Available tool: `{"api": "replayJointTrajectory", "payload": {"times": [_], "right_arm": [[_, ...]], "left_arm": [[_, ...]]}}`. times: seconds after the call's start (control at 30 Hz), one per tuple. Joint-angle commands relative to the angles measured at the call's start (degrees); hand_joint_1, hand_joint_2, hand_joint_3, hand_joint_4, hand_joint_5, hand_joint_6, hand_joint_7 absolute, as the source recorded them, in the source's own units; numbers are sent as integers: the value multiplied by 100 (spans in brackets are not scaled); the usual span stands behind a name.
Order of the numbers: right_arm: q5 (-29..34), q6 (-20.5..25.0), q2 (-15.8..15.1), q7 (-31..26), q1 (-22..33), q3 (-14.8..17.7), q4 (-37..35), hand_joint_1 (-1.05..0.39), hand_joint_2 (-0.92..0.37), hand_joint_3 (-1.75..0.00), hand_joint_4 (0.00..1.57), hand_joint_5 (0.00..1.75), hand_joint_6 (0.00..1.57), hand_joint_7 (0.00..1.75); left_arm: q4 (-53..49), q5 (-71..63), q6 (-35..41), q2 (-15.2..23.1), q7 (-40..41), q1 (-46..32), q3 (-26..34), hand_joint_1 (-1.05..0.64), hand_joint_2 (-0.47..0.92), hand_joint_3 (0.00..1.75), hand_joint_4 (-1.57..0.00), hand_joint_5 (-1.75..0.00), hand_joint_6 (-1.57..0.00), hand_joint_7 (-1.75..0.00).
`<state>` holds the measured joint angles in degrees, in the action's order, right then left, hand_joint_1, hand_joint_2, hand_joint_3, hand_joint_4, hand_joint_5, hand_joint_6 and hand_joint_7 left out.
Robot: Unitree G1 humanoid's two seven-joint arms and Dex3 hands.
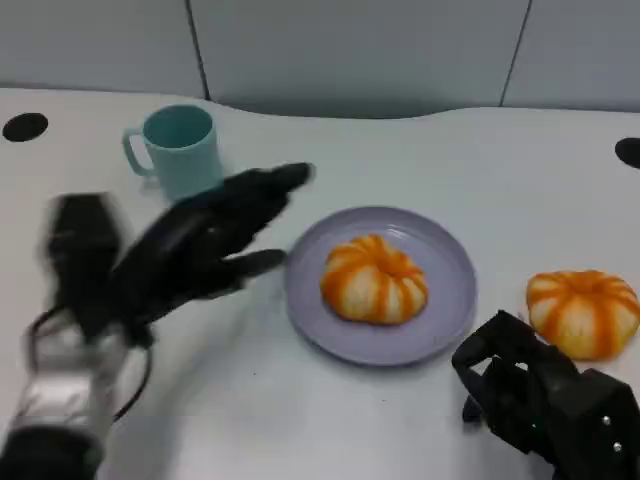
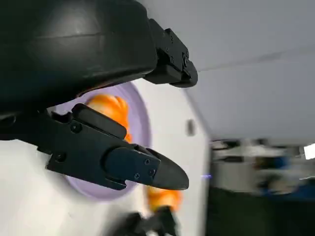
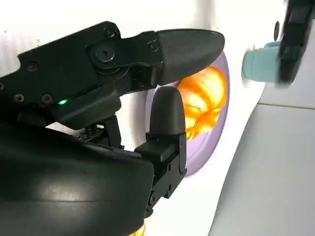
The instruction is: Grasp the bread from the table and place it into the plate.
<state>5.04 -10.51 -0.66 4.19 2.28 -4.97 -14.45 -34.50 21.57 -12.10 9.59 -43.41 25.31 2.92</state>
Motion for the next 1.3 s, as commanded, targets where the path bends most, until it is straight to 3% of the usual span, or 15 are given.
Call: {"api": "replayJointTrajectory", "payload": {"times": [0.03, 0.13, 0.17, 0.2, 0.27, 0.3, 0.4, 0.5, 0.6, 0.97, 1.17, 1.3], "right_arm": [[-103, -51, -112, 25, 5, 137, 46, -27, -92, -34, 56, 175, 37, 175], [-99, -52, -107, 33, 4, 146, 45, -27, -92, -34, 56, 175, 37, 175], [-82, -46, -98, 27, -7, 136, 52, -27, -92, -34, 56, 175, 37, 175], [-68, -54, -91, 22, -20, 130, 51, -26, -92, -34, 58, 175, 38, 175], [-22, -87, -85, 3, -39, 112, 39, -26, -92, -34, 59, 175, 39, 175], [5, -100, -88, -10, -41, 105, 36, -26, -92, -34, 59, 175, 39, 175], [7, -86, -73, -23, -34, 104, 50, -26, -92, -34, 59, 175, 39, 175], [-94, -83, -72, 60, -45, 129, 29, -27, -92, -34, 61, 175, 39, 175], [-108, -17, -75, 81, -34, 138, 67, -27, -92, -34, 62, 175, 40, 175], [-71, 32, -214, 111, 72, 180, 233, -26, -92, -34, 58, 175, 37, 175], [-71, -377, -311, 88, -60, 226, -129, -25, -92, -33, 58, 175, 37, 175], [-64, -417, -343, 73, -125, 231, -239, -27, -92, -33, 60, 175, 38, 175]], "left_arm": [[779, 440, 562, 183, -245, -402, 290, -66, 92, 13, -38, -19, -40, -8], [929, 439, 708, 179, -231, -455, 320, -66, 92, 13, -38, -19, -41, -7], [1233, 773, 1043, 67, 26, -792, 552, -66, 92, 13, -38, -19, -41, -7], [1502, 1020, 1311, -23, 254, -1088, 740, -57, 92, 12, -41, -72, -56, -21], [1906, 1367, 1751, -141, 626, -1526, 1017, -51, 92, 12, -32, -124, -58, -45], [2016, 1411, 1872, -171, 748, -1626, 1074, -46, 92, 10, -31, -142, -49, -76], [2194, 1140, 1936, -255, 1249, -1923, 1125, -37, 92, 10, -33, -168, -34, -125], [2271, 874, 2107, -245, 1613, -2159, 1047, -27, 92, 9, -44, -174, -30, -161], [2243, 714, 2237, -196, 1667, -2330, 962, -20, 92, 9, -51, -175, -35, -172], [1886, -301, 1549, -238, 1873, -2512, 657, -12, 91, 4, -71, -175, -53, -175], [1543, -463, 1365, -240, 1864, -2354, 580, -11, 90, 2, -77, -175, -57, -175], [1522, -461, 1404, -241, 1851, -2327, 553, -9, 90, 2, -77, -175, -57, -175]]}}
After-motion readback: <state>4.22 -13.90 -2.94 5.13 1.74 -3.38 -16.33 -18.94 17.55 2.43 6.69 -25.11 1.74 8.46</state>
